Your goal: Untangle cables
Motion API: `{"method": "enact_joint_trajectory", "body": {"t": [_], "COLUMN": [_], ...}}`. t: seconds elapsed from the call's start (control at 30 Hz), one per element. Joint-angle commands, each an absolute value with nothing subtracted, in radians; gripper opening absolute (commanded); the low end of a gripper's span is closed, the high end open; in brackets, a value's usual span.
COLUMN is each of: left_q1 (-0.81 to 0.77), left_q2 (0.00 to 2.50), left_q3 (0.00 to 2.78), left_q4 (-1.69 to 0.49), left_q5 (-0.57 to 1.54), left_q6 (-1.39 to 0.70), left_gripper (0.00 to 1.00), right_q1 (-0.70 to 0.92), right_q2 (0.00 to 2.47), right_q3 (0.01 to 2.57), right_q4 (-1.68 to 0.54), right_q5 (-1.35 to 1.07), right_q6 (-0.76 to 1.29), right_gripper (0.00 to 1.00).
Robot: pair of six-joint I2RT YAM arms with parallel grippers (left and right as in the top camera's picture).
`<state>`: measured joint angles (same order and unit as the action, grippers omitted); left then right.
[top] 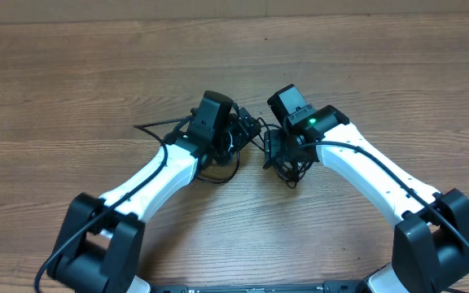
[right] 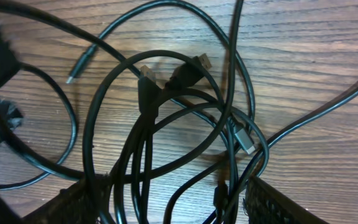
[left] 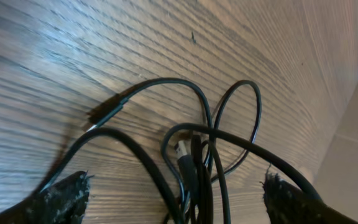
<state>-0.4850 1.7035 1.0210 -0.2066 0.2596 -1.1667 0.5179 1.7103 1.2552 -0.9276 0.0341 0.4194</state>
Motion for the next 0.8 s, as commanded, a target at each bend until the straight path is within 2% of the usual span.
{"method": "enact_joint_trajectory", "body": {"t": [0.0,0.03,0.07,0.13,0.27,0.37,0.43,0.47,0.5,0.53,0.57,0.77], "left_q1": [-0.498,-0.499,-0.499,-0.498,-0.482,-0.429,-0.398,-0.371,-0.352,-0.314,-0.287,-0.162], "left_q2": [1.776,1.793,1.806,1.832,1.831,1.773,1.729,1.687,1.654,1.586,1.536,1.307], "left_q3": [1.034,1.034,1.034,1.034,1.035,1.036,1.036,1.036,1.036,1.036,1.036,1.036], "left_q4": [-0.147,-0.144,-0.145,-0.146,-0.144,-0.148,-0.163,-0.184,-0.205,-0.252,-0.285,-0.41], "left_q5": [0.354,0.371,0.389,0.419,0.467,0.521,0.555,0.58,0.591,0.596,0.596,0.595], "left_q6": [-1.187,-1.196,-1.205,-1.205,-1.185,-1.063,-1.012,-0.976,-0.959,-0.93,-0.908,-0.757], "left_gripper": [0.7,0.58,0.38,0.06,0.04,0.04,0.04,0.04,0.04,0.04,0.04,0.04], "right_q1": [0.515,0.515,0.515,0.515,0.514,0.508,0.494,0.483,0.465,0.446,0.429,0.351], "right_q2": [1.706,1.706,1.706,1.706,1.706,1.706,1.706,1.706,1.707,1.708,1.71,1.713], "right_q3": [1.263,1.263,1.263,1.263,1.263,1.263,1.263,1.263,1.263,1.263,1.262,1.262], "right_q4": [-0.926,-0.926,-0.927,-0.926,-0.931,-0.947,-0.954,-0.956,-0.956,-0.954,-0.952,-0.957], "right_q5": [0.068,0.072,0.075,0.078,0.085,0.143,0.156,0.158,0.158,0.157,0.157,0.158], "right_q6": [0.436,0.442,0.443,0.446,0.446,0.467,0.482,0.484,0.491,0.495,0.495,0.495], "right_gripper": [0.71,0.71,0.71,0.71,0.7,0.66,0.59,0.53,0.29,0.14,0.04,0.04]}}
